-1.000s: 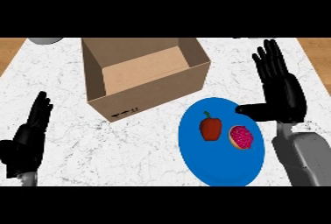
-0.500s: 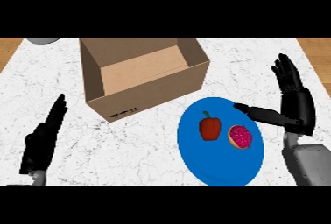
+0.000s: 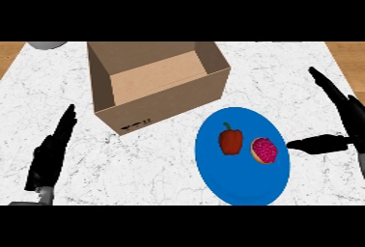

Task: Pick the cupcake from the plate and place it in the cardboard box

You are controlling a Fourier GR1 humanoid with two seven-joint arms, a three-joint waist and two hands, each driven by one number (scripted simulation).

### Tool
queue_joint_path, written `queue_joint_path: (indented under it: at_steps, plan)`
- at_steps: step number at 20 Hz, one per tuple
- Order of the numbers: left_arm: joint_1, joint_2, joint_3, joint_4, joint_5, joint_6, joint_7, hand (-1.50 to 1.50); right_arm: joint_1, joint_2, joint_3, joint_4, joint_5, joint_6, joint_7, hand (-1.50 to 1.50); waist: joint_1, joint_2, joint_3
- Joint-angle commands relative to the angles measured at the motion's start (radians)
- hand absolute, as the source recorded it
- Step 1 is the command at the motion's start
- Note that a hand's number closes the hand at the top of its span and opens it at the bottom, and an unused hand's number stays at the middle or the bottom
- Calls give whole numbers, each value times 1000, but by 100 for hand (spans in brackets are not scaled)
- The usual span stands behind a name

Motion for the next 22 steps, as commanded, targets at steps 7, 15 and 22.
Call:
queue_joint_path:
  at_steps: [7,15,22]
  plan:
    - [-6,-23,-27,-23,-39,13,24,0,-76,-190,171,-188,-10,403,427,-150,16,1,1]
    - [-80,-25,71,140,-1,-70,-74,0,-65,-31,220,-265,85,424,665,-150,10,5,2]
    - [-12,-82,38,-16,-85,-44,38,0,-4,43,156,-228,215,495,622,-150,10,4,3]
